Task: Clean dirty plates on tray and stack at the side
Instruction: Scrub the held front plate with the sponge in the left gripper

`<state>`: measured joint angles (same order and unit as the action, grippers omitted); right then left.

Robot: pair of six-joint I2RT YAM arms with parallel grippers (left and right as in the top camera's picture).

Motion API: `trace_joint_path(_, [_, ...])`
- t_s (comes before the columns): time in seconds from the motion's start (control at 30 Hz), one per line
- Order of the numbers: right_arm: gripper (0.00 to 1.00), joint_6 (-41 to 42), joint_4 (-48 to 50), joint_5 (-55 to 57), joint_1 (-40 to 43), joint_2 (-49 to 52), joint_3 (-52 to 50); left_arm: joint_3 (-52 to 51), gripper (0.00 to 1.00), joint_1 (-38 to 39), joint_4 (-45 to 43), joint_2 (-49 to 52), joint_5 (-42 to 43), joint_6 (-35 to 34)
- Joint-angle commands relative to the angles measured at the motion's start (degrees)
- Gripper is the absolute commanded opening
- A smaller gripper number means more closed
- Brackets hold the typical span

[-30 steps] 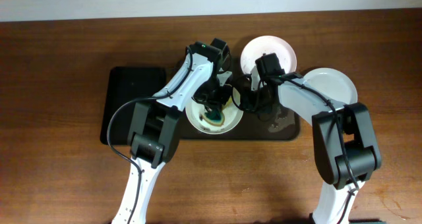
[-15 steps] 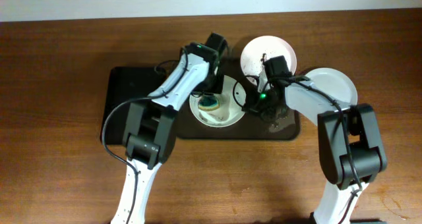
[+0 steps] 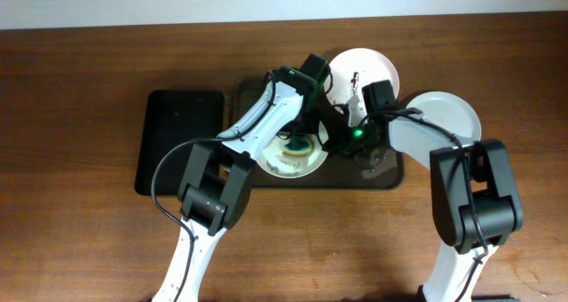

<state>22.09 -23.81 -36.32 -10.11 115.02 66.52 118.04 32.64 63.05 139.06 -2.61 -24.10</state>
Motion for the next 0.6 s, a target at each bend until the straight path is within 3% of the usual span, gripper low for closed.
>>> trace_joint_path(0.0, [0.04, -2.3, -1.0, -2.1, -0.4, 0.7, -0.7, -0.9, 0.00, -2.4, 4.6, 1.7, -0.4, 7.0])
trace_joint_path(0.07, [0.04, -2.2, -1.0, -2.1, -0.4, 0.7, -0.7, -0.9, 0.00, -2.4, 6.7, 1.7, 26.6, 22.0])
trace_joint_path(0.1, [0.04, -2.2, -1.0, -2.1, -0.4, 0.7, -0.7, -0.9, 0.00, -2.4, 6.9, 1.7, 35.0, 26.9])
trace_joint_path(0.13, [0.04, -2.2, -1.0, -2.1, -0.4, 0.7, -0.7, -0.9, 0.00, -2.4, 6.4, 1.7, 36.3, 27.4])
trace_joint_path(0.2, [0.04, -2.1, -1.0, -2.1, -0.4, 0.7, -0.7, -0.9, 0.00, -2.4, 2.1, 1.7, 36.0, 27.4])
trace_joint_path(0.27, [0.04, -2.1, -1.2, -2.1, -0.4, 0.7, -0.7, -0.9, 0.00, -2.4, -4.0, 1.7, 29.2, 20.7])
trace_joint_path(0.33, [0.04, -2.1, -1.5, -2.1, -0.4, 0.7, -0.7, -0.9, 0.00, -2.4, -9.1, 1.7, 11.4, 10.2])
trace_joint_path(0.37, [0.04, -2.2, -1.5, -2.1, -0.4, 0.7, -0.7, -0.9, 0.00, -2.4, -8.3, 1.7, -4.8, 1.6])
trace_joint_path(0.4, [0.04, -2.2, -1.5, -2.1, -0.4, 0.7, -0.7, -0.9, 0.00, -2.4, -7.0, 1.7, -10.4, -1.0])
trace_joint_path(0.47, [0.04, -2.2, -1.4, -2.1, -0.4, 0.7, -0.7, -0.9, 0.00, -2.4, -3.2, 1.7, -9.5, 0.0])
trace_joint_path(0.53, [0.04, -2.2, -1.5, -2.1, -0.4, 0.7, -0.7, -0.9, 0.00, -2.4, 2.5, 1.7, 0.3, 5.7])
trace_joint_path(0.57, [0.04, -2.2, -1.7, -2.1, -0.4, 0.7, -0.7, -0.9, 0.00, -2.7, 6.0, 1.7, -1.9, 5.5])
